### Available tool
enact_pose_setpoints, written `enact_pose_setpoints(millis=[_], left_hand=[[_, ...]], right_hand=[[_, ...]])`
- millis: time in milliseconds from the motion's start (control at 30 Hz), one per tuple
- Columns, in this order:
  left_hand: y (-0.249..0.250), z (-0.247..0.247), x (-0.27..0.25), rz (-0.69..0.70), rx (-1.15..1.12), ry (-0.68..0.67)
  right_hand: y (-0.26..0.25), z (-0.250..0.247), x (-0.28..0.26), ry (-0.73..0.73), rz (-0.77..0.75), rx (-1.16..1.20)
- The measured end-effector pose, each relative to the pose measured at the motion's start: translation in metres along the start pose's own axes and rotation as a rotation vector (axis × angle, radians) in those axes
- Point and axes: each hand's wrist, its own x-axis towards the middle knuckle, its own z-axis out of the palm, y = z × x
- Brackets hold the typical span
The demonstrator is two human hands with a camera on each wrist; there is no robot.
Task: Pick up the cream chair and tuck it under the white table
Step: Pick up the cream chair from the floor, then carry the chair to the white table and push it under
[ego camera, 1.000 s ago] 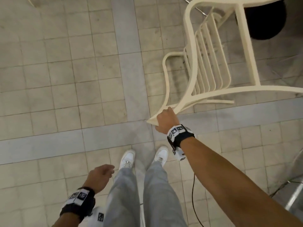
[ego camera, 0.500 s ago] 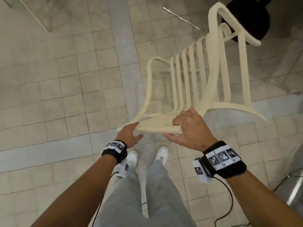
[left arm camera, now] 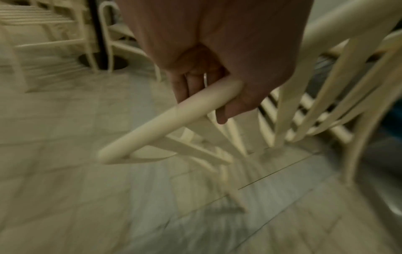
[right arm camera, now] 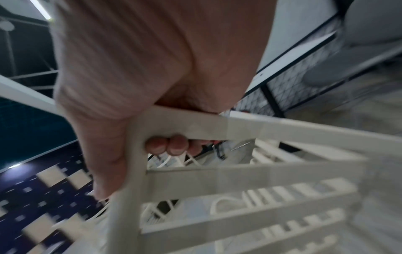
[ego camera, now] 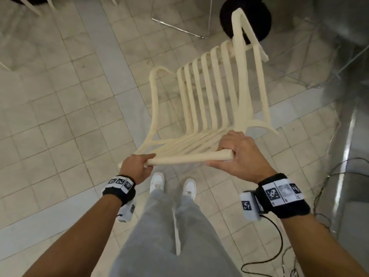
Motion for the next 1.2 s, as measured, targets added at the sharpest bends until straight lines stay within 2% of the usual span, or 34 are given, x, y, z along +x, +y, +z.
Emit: enact_pose_setpoints(millis=[100,200,333,466,600,766,1000,1199], left_hand=[[0.034,-0.031,-0.011,0.135,0.108,0.124],[0.068,-0.057,-0.006,0.262,0.135,0.211],[0.115,-0.078,0.011,0.436,0.184,0.173],[0.162,-0.082,0.02,0.518,0.256,0.123],[0.194,-0.066,0.014,0.544,0.413,0.067],[0.21,-0.042,0.004,0.549,0.442,0.049],[0.237,-0.013,-0.007,0.544,0.376,0.017],[0.247,-0.018,-0.001,0.531,0.244,0.012]], right_hand=[[0.012,-0.041,-0.038,0.116,0.095,0.059],[0.03,-0.061,-0.077,0.259,0.18,0.0],[0.067,-0.055,-0.125,0.354,0.335,-0.113],[0.089,-0.038,-0.162,0.435,0.412,-0.077],[0.115,-0.025,-0.193,0.442,0.511,-0.036],[0.143,-0.021,-0.212,0.424,0.575,0.01],[0.176,-0.034,-0.228,0.379,0.692,0.046],[0.177,-0.041,-0.207,0.421,0.758,0.009]])
